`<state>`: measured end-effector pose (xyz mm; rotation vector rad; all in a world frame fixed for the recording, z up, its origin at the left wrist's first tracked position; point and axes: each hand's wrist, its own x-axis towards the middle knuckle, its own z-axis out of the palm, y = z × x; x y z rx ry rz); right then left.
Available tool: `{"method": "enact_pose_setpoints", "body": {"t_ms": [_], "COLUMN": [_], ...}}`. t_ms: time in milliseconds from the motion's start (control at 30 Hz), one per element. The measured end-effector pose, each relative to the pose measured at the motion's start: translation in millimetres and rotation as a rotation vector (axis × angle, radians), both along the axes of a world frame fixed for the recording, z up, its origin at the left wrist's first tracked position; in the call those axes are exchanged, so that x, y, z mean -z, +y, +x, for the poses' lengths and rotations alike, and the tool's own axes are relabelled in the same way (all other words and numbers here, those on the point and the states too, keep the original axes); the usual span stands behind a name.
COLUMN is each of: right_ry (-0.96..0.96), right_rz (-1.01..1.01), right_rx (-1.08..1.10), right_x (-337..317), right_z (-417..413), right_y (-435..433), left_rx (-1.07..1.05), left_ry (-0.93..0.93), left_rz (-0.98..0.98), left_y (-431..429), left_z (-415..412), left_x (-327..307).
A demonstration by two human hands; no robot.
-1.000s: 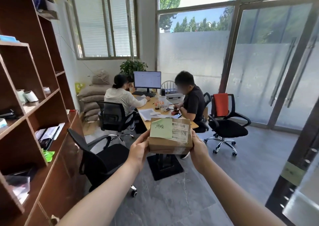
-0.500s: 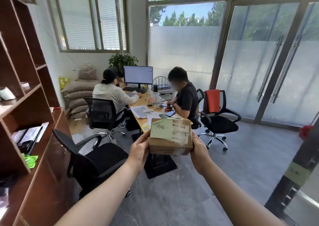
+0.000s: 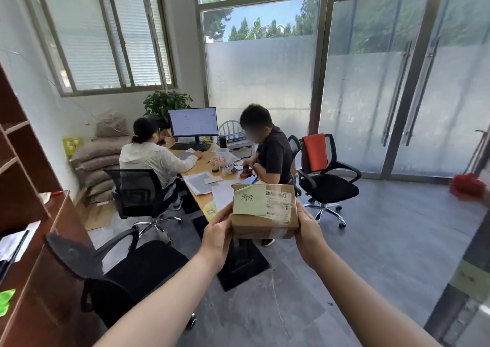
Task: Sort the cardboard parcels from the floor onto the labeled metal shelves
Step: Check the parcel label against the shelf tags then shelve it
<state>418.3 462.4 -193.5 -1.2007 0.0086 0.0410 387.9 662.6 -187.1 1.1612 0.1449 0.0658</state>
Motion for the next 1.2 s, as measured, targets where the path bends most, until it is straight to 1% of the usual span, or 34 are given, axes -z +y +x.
{"method": "enact_pose_setpoints", "body": {"t_ms": [100, 300, 500, 633, 800, 1100, 1200], "right_ry": [-0.003, -0.033, -0.054, -0.039, -0.004, 0.07, 0.107], "right_rz": [0.007, -0.014, -0.068, -0.118, -0.13, -0.129, -0.133], "right_rx": [0.031, 0.072, 0.187, 0.274, 0.38, 0.617, 0.7], "right_x": [2.7, 5.2, 5.7, 14.2, 23.8, 32.7, 39.4], "right_z": [16.4, 41.5, 44.0, 31.9, 12.1, -29.3, -46.0], "right_y": [-13.3, -41.9, -86.2, -116.6, -144.2, -163.5, -167.0], "left_rx": [0.044, 0.059, 0.206, 0.297, 0.422, 0.678, 0.749], "left_ry": [0.019, 0.023, 0.002, 0.02, 0.023, 0.001, 0.022], "left_rz": [-0.016, -0.03, 0.007, -0.002, -0.023, -0.004, -0.02], "left_y": [-14.1, -40.1, -82.1, -111.3, -143.2, -184.2, -196.9], "left_z": [22.3, 55.2, 78.6, 85.3, 90.2, 104.1, 102.3], "left_x": [0.8, -0.5, 3.3, 14.4, 24.9, 46.6, 54.8]}}
